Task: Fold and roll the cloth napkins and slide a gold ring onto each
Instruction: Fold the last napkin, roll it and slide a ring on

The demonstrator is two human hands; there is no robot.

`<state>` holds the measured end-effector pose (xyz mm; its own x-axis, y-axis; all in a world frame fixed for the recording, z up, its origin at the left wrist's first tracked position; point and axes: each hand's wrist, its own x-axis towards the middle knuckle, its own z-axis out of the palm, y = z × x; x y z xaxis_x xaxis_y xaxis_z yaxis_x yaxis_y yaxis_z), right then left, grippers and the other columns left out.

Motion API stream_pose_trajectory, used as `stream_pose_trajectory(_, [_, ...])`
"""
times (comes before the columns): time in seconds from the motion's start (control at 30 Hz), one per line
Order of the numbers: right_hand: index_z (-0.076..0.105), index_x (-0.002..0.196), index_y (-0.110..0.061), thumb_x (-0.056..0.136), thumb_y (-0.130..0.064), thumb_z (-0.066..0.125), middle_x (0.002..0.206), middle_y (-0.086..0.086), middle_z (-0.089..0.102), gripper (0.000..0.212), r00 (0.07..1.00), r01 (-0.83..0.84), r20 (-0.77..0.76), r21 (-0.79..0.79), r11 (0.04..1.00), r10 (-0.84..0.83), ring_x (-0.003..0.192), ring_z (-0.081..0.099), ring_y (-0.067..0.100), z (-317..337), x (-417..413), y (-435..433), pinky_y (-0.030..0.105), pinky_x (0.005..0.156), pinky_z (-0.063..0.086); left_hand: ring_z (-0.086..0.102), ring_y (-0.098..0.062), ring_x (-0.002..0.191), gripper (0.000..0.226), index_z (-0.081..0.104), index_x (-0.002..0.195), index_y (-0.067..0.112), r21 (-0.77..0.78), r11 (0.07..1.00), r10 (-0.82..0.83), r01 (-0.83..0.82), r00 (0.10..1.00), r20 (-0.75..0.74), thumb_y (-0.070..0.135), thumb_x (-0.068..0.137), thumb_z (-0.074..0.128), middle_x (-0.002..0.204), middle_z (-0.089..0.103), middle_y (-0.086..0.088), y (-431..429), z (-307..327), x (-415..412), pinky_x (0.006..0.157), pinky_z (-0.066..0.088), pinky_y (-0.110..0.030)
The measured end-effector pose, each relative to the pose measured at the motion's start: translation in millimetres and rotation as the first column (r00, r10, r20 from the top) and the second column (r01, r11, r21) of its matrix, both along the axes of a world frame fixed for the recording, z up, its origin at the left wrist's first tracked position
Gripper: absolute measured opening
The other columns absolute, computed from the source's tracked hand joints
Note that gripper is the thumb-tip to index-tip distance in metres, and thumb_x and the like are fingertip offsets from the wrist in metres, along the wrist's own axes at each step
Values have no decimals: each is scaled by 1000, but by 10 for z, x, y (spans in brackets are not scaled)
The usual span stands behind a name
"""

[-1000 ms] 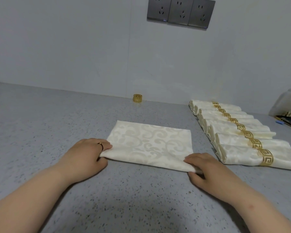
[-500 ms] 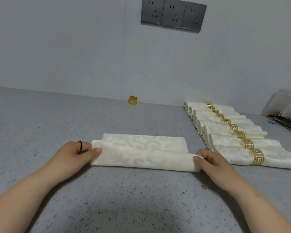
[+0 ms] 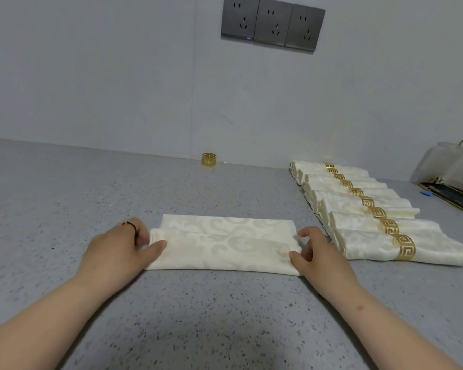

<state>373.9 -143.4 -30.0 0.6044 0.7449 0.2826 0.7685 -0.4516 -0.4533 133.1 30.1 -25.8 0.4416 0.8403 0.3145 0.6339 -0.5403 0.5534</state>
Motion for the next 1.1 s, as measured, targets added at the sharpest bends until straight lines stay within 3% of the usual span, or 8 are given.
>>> stream_pose_trajectory(0.13, [60, 88, -12, 76, -2, 67, 84, -4, 51, 18, 967, -134, 219, 17, 991, 127, 83, 52, 19, 16, -11, -28, 20, 59, 34, 54, -20, 75, 6, 59, 74, 13, 322, 922, -207, 214, 977, -57, 16, 79, 63, 83, 57, 0, 26, -33, 39, 64, 34, -26])
stream_pose_trajectory(0.23, [66, 72, -10, 67, 1, 65, 77, 3, 64, 12, 908, -308, 307, 32, 951, 284, 71, 61, 24, -19, 5, -52, 20, 60, 42, 59, -13, 75, 30, 68, 71, 14, 392, 819, -359, 419, 907, -220, 26, 77, 42, 79, 68, 2, 57, -82, 36, 66, 43, -20])
stream_pose_trajectory(0.33, [63, 105, -16, 90, -23, 54, 103, -10, 58, 19, 935, -322, 157, 11, 947, 317, 98, 50, 9, 55, -23, -130, 20, 86, 39, 68, -13, 77, 52, 72, 86, 19, 365, 800, -390, 476, 875, -286, 55, 84, 34, 90, 71, 8, 51, -85, -15, 68, 50, -24])
stream_pose_trajectory(0.5, [44, 129, -26, 87, -34, 58, 116, -19, 44, 45, 950, -301, 52, -104, 948, 308, 106, 37, -3, 90, -41, -149, 7, 84, 25, 45, -2, 120, 123, 48, 129, 31, 158, 903, -358, 400, 903, -240, 98, 33, 8, 122, 40, 28, 78, -92, -38, 94, 29, -11])
stream_pose_trajectory(0.63, [51, 127, -22, 91, -22, 52, 124, -10, 55, 36, 968, -248, 21, -78, 966, 250, 112, 48, 5, 69, -4, -115, 9, 84, 30, 52, -3, 111, 83, 56, 121, 28, 151, 915, -354, 373, 925, -141, 72, 57, 28, 117, 54, 21, 86, -83, -25, 86, 30, -9])
stream_pose_trajectory(0.77, [63, 91, -35, 89, -17, 56, 92, -13, 68, 20, 958, -254, -141, -11, 967, 250, 85, 60, 5, 108, 26, -178, 10, 69, 40, 56, 9, 86, 6, 59, 82, 42, -46, 941, -334, 335, 942, 29, 40, 81, 64, 84, 60, 39, 59, -31, -84, 65, 36, -6])
stream_pose_trajectory(0.93, [60, 76, -26, 85, -10, 60, 63, -13, 62, 19, 904, -203, -350, 158, 966, 247, 59, 54, -9, 159, 50, -203, 5, 57, 39, 59, 7, 63, 13, 64, 75, 26, -172, 933, -263, 315, 926, 271, 15, 83, 63, 67, 67, 18, 72, 20, -109, 57, 41, -2])
stream_pose_trajectory(1.1, [56, 89, -26, 86, -11, 60, 42, -12, 41, 16, 860, -104, -465, 244, 964, 210, 42, 41, -1, 81, 42, -95, 6, 46, 33, 54, -12, 77, 4, 59, 86, 32, -196, 961, -131, 195, 946, 297, 33, 84, 62, 86, 62, 1, 34, 32, -34, 63, 40, -15])
